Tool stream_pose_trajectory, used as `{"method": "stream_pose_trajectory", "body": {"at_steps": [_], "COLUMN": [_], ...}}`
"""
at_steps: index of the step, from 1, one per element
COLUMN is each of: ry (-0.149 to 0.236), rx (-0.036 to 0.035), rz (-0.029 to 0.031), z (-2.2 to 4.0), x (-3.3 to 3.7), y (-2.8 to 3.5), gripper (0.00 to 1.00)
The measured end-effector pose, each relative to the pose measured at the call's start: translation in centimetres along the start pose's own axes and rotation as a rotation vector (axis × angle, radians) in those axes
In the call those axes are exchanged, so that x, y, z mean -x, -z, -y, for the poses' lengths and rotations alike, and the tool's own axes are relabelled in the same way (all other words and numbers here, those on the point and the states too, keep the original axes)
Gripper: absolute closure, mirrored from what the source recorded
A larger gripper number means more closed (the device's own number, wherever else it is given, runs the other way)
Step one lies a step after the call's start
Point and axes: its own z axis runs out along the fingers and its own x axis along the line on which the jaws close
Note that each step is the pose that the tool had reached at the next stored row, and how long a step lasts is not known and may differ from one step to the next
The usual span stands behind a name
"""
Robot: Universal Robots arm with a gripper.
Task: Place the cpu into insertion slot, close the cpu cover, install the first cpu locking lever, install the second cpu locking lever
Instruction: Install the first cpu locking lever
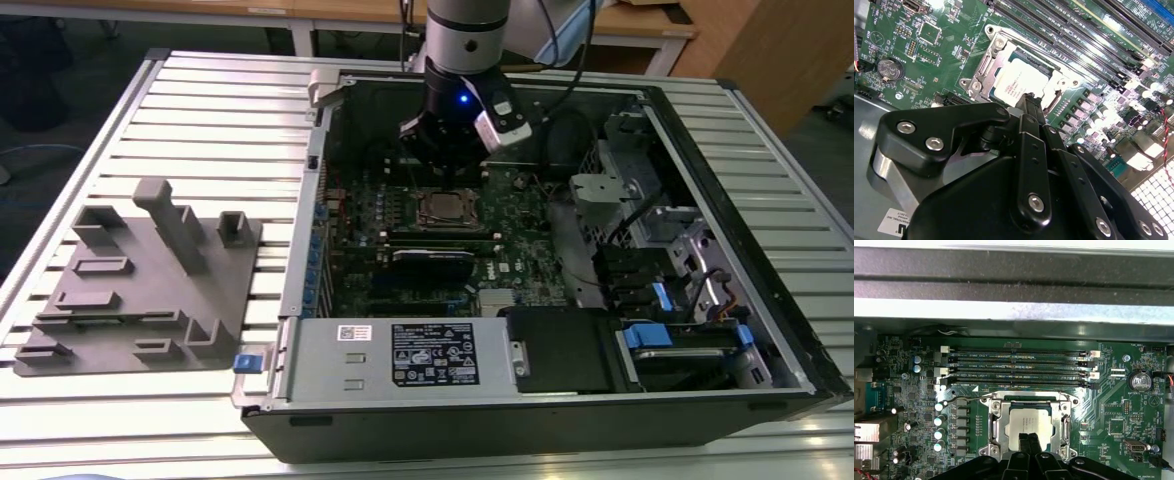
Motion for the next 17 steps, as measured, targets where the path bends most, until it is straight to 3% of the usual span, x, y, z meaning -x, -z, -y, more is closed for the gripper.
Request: {"method": "stream_pose_trajectory", "body": {"at_steps": [4,13,17], "ry": [0.0,0.0,0.0], "rx": [-0.0002,0.0,-0.0001], "rz": [-0.0002,0.0002,0.0005], "z": [0.0,-0.02,-0.02], "x": [-0.15,-2.12,-2.26], "y": [0.01,0.03,0.03], "gripper": [0.89,0.89,0.89]}}
